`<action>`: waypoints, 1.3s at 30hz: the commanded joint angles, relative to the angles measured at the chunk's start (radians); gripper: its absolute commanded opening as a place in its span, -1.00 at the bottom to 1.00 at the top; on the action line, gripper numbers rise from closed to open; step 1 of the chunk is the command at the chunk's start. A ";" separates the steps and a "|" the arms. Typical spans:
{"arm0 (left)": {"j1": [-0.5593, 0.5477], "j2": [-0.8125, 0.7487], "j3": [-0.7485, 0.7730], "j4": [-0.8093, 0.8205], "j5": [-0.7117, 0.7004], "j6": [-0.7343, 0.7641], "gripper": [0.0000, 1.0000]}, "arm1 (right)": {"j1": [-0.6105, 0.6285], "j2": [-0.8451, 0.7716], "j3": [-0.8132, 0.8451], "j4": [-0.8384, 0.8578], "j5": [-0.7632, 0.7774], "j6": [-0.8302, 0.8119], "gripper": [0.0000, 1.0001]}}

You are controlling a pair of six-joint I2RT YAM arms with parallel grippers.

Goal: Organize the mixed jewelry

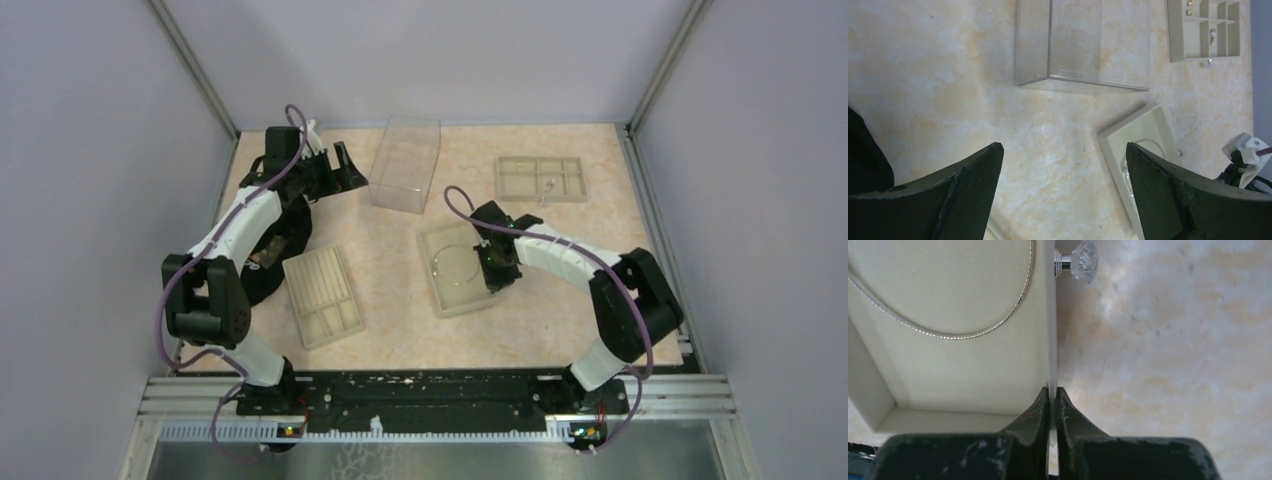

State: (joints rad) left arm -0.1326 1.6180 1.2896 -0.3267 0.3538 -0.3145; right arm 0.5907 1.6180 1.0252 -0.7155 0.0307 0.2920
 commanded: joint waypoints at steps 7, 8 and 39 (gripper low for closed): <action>0.004 0.093 0.079 0.066 0.071 -0.037 0.97 | -0.055 -0.215 -0.149 -0.081 0.252 0.537 -1.00; 0.004 0.099 0.084 0.065 0.074 -0.035 0.97 | -0.072 -0.214 -0.148 -0.066 0.253 0.561 -1.00; 0.036 0.459 0.403 0.125 0.178 -0.092 0.97 | -0.141 0.532 0.776 0.503 -0.370 0.513 0.64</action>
State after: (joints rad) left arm -0.1005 2.0163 1.6527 -0.2535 0.4419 -0.3679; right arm 0.4599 2.0869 1.7039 -0.3126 -0.2249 0.7391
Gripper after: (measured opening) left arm 0.986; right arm 0.816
